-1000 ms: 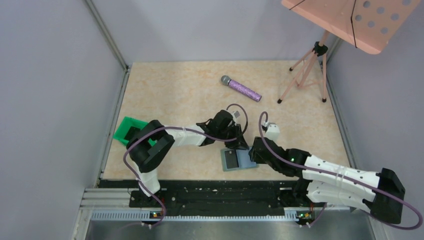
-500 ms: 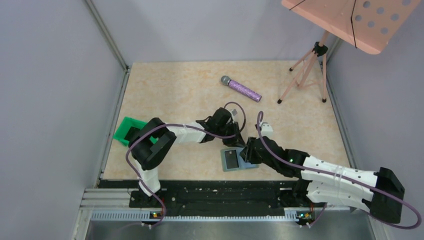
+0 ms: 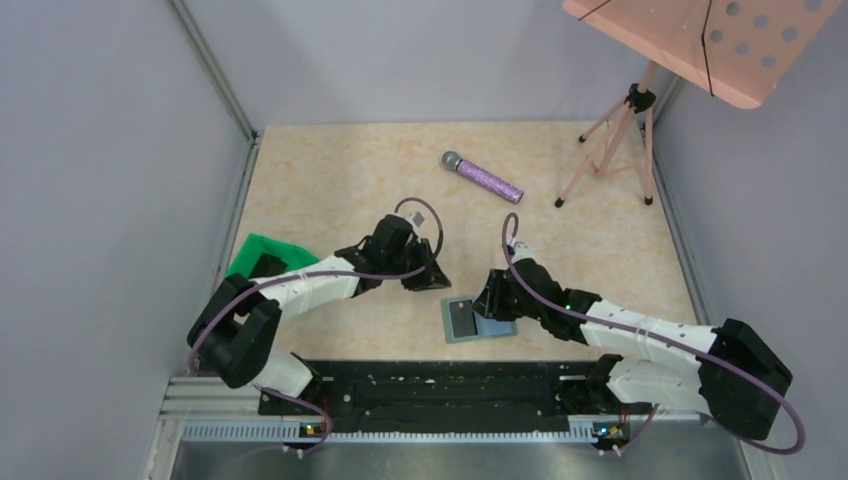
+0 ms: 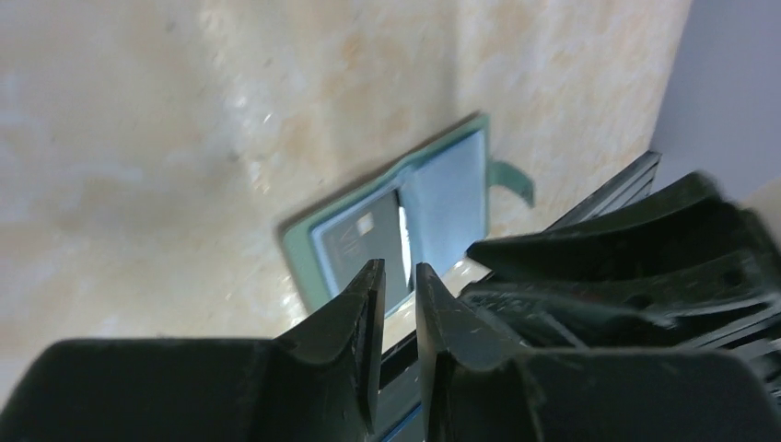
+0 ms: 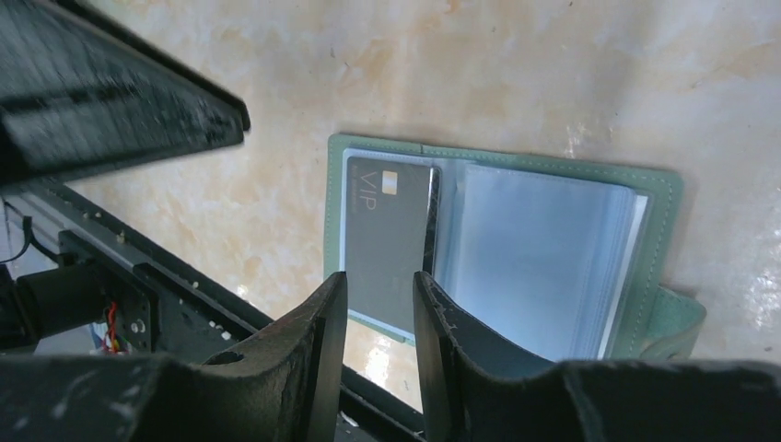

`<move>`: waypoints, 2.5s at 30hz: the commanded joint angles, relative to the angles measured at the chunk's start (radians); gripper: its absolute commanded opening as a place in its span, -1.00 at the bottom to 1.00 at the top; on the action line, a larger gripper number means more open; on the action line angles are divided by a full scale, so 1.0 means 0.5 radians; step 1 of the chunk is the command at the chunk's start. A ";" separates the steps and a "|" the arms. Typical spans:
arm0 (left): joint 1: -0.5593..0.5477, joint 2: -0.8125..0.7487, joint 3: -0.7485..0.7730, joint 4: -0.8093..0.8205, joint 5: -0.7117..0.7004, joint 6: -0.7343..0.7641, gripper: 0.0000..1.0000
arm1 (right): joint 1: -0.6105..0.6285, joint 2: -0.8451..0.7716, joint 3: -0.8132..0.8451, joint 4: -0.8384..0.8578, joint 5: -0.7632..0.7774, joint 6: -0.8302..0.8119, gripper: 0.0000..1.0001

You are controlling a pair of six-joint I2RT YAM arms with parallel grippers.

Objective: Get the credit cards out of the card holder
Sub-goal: Remove the credit card from the card holder.

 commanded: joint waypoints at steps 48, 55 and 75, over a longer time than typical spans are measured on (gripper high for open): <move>-0.197 0.336 -0.177 0.161 0.087 -0.046 -0.90 | -0.369 0.434 -0.205 0.702 -0.741 -0.109 -0.66; -0.203 0.339 -0.142 0.053 0.066 -0.028 -0.91 | -0.420 0.459 -0.257 0.814 -0.844 -0.079 -1.00; -0.252 0.459 -0.003 -0.145 -0.033 0.010 -0.92 | -0.606 0.398 -0.254 0.792 -1.223 -0.224 -1.00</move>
